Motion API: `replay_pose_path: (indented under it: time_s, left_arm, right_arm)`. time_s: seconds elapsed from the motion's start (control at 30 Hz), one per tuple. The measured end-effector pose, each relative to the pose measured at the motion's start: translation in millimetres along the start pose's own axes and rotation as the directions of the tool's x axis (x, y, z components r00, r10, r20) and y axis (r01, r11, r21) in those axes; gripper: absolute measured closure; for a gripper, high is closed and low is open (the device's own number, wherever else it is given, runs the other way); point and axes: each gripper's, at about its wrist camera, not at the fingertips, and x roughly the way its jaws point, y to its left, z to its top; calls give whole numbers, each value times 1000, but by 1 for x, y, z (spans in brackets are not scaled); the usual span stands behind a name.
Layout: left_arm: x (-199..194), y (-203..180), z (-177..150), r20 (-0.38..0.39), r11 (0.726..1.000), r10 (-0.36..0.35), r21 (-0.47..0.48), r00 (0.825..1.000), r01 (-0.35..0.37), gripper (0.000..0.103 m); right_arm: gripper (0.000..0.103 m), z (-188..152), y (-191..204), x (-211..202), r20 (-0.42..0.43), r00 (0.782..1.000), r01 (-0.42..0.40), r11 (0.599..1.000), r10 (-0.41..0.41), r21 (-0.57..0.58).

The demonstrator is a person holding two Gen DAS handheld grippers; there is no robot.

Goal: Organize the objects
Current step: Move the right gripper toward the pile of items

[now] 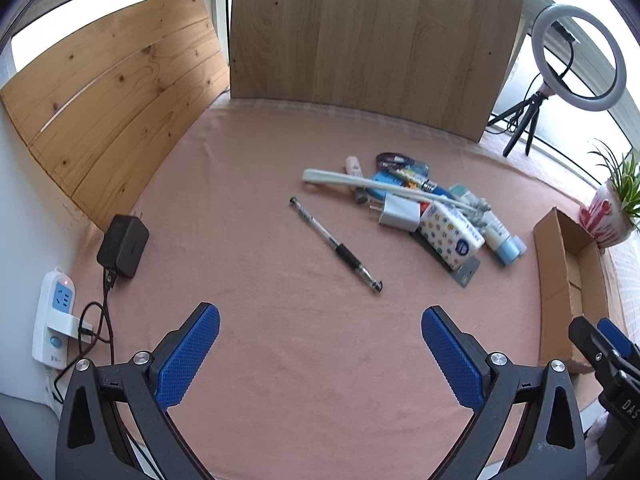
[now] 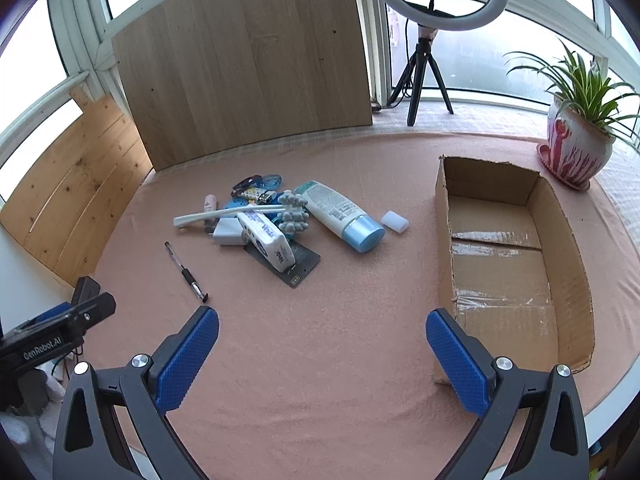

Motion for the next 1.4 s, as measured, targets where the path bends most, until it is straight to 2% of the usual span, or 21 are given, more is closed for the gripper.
replay_pose_path:
  time_s: [0.27,0.77,1.4]
  left_arm:
    - [3,-5,-9,11,1000,12,15,1000,-12,1]
    - [-20,-10,4,63,998,4,64,998,-8,1]
    - [-6,-7,0,32,998,21,54,999,-22,1]
  right_arm:
    - [0,-2,2,3,3,999,33,999,-33,-28]
    - [0,2,9,3,4,999,43,998,-43,-40]
    - [1,1,5,10,-17,999,28,1000,-28,-14]
